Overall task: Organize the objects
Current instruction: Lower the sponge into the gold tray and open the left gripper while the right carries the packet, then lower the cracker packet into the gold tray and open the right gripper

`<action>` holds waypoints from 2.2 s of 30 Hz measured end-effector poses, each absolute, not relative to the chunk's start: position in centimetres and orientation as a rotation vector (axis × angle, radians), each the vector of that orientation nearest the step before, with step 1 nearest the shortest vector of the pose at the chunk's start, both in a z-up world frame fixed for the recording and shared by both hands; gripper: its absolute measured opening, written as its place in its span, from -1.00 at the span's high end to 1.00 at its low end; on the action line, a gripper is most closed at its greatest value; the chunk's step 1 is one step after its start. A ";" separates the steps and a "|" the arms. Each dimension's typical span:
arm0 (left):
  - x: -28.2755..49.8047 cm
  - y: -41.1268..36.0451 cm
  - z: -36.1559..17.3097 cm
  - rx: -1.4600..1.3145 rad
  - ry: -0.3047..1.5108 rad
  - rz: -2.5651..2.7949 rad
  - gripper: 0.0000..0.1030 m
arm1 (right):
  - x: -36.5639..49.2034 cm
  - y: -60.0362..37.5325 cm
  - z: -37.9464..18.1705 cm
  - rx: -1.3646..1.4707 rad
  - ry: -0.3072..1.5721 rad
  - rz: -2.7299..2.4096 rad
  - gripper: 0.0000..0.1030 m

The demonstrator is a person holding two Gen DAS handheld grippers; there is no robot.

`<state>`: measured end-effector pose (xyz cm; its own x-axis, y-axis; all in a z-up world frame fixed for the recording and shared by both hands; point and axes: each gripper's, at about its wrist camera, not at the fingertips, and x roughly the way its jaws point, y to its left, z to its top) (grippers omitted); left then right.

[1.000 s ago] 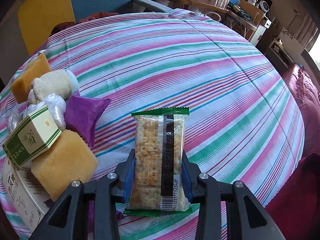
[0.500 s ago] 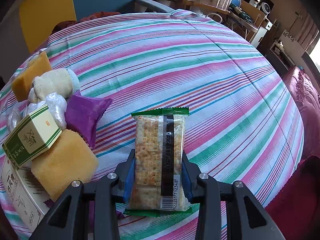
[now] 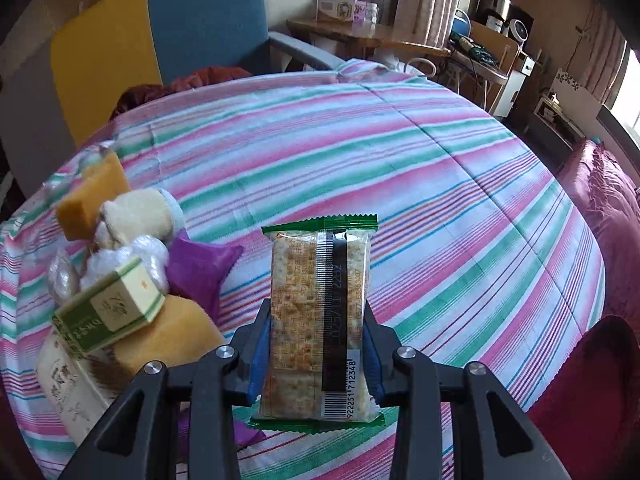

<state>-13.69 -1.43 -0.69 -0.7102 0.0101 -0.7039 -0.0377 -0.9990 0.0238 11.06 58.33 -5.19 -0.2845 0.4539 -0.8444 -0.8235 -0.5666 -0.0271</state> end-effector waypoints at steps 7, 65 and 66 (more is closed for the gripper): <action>-9.2 -4.7 -0.8 -1.193 -0.047 2.892 -0.39 | 10.0 52.6 1.4 -0.974 0.445 2.175 0.26; -4.4 -6.0 -0.9 -1.167 -0.114 2.867 -0.39 | -7.8 13.3 -2.7 -1.526 -0.113 2.873 0.10; -4.3 -5.6 -0.8 -1.161 -0.104 2.862 -0.39 | -7.4 13.7 -2.5 -1.505 -0.119 2.877 0.10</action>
